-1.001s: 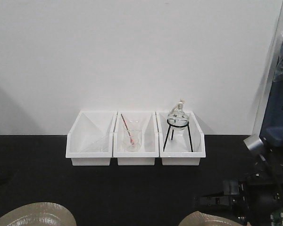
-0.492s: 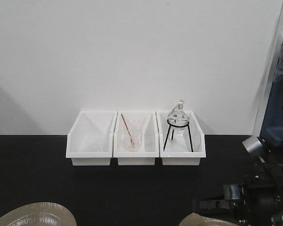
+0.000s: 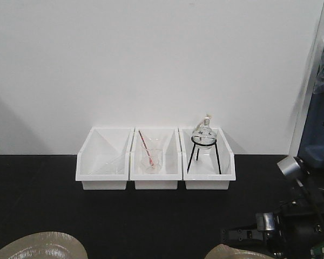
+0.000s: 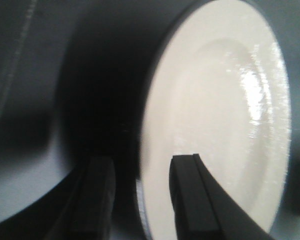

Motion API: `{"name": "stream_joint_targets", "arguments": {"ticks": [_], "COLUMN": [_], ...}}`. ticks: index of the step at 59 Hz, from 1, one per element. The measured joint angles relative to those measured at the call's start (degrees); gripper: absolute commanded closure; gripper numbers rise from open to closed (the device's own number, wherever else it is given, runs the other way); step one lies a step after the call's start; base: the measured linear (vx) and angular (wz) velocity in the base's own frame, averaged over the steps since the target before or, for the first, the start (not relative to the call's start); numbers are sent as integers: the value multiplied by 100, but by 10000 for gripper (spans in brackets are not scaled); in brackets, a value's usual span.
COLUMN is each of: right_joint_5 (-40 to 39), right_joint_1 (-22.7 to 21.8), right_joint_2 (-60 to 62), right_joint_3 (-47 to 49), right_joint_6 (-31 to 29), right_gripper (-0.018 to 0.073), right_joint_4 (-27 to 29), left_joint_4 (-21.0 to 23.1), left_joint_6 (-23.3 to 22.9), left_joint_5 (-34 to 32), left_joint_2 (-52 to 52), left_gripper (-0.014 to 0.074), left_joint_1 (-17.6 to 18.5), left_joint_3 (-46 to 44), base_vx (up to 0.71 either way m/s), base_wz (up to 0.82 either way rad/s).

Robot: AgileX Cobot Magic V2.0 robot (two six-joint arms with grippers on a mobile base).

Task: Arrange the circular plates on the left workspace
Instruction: 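Grasp the rim of the tan plate nearest the left gripper, then lift the plate with the left gripper and carry it toward the bins' center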

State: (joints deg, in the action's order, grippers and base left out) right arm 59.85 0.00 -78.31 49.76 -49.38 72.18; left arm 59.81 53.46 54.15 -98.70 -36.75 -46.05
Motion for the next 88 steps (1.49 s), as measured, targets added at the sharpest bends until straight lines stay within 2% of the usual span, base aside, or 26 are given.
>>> {"name": "stream_joint_targets", "arguments": {"ticks": [14, 24, 38, 41, 46, 50, 55, 67, 72, 76, 83, 88], "right_joint_5": [-6, -6, -6, 0, 0, 8, 25, 111, 111, 111, 111, 111], "right_joint_1": [0, 0, 0, 0, 0, 0, 0, 6, 0, 0, 0, 0], "right_joint_2": [0, 0, 0, 0, 0, 0, 0, 0, 0, 0, 0, 0], "right_joint_3": [0, 0, 0, 0, 0, 0, 0, 0, 0, 0, 0, 0], "right_joint_6": [-6, -6, -6, -6, -6, -6, -6, -6, -6, -6, -6, -6], "right_gripper": [563, 563, 563, 563, 563, 563, 563, 563, 563, 563, 563, 563], "right_joint_4": [0, 0, -4, -4, -4, -7, -11, -14, -14, -14, -14, -14], "left_joint_4": [17, 166, 475, 517, 531, 531, 648, 766, 982, 1324, 1820, 2412], "left_joint_6": [29, 65, 466, 493, 510, 514, 514, 509, 509, 534, 677, 691], "left_joint_5": [-74, -20, 69, 69, 45, 18, 137, 254, 457, 727, 813, 858], "left_joint_2": [-245, -431, -600, -600, -600, -600, -600, -600, -600, -600, -612, -618], "left_gripper": [198, 198, 210, 230, 316, 421, 596, 603, 603, 603, 599, 598], "left_joint_1": [19, 167, 494, 549, 629, 650, 685, 723, 723, 730, 778, 891], "left_joint_3": [-11, -31, -31, -31, -31, -31, -31, -31, -31, -31, -31, -31], "base_vx": [0, 0, 0, 0, 0, 0, 0, 0, 0, 0, 0, 0], "base_wz": [0, 0, 0, 0, 0, 0, 0, 0, 0, 0, 0, 0]}}
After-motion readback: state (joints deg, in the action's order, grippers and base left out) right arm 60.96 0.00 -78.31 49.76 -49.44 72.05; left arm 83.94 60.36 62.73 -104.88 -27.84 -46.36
